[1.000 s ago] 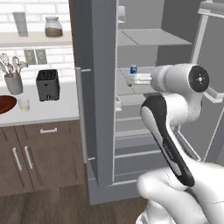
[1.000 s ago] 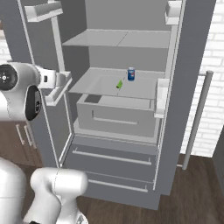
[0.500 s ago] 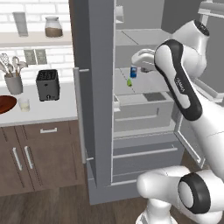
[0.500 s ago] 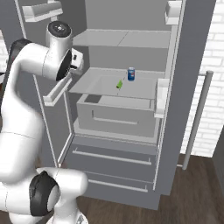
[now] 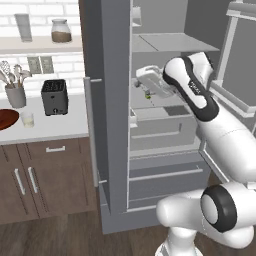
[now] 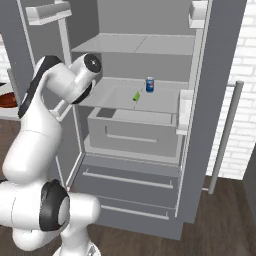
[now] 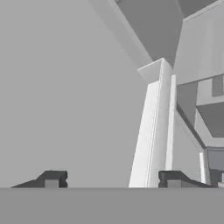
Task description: Grab a lemon wedge from the fridge and one ice cube from the ice bowl, and put them in the glass of lemonade.
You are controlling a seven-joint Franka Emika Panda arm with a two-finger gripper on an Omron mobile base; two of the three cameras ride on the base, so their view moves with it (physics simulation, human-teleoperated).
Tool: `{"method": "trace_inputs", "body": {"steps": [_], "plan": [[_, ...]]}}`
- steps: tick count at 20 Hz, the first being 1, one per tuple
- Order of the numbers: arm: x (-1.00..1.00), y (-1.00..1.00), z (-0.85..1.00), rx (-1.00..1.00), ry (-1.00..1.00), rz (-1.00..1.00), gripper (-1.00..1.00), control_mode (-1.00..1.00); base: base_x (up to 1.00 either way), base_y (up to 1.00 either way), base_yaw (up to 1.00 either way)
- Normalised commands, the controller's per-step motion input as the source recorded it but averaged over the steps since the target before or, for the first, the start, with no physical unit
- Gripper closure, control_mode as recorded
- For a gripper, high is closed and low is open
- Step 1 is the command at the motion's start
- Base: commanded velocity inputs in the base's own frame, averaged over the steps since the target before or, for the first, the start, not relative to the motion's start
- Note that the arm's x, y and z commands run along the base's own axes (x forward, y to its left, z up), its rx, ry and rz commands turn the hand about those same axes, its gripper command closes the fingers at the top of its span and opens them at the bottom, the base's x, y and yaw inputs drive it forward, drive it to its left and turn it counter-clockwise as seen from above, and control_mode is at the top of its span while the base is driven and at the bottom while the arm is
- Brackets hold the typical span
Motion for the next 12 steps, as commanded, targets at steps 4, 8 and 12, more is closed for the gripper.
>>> {"method": "trace_inputs", "body": {"steps": [4, 8, 12], "plan": [[0.11, 0.86, 0.01, 0.15, 0.00, 0.13, -1.00, -1.00, 0.00, 0.00, 0.00], [-0.04, 0.98, 0.24, 0.03, 0.01, 0.10, -1.00, -1.00, 0.00, 0.00, 0.00], [-0.21, 0.72, 0.34, 0.00, 0.01, 0.07, -1.00, -1.00, 0.00, 0.00, 0.00]]}}
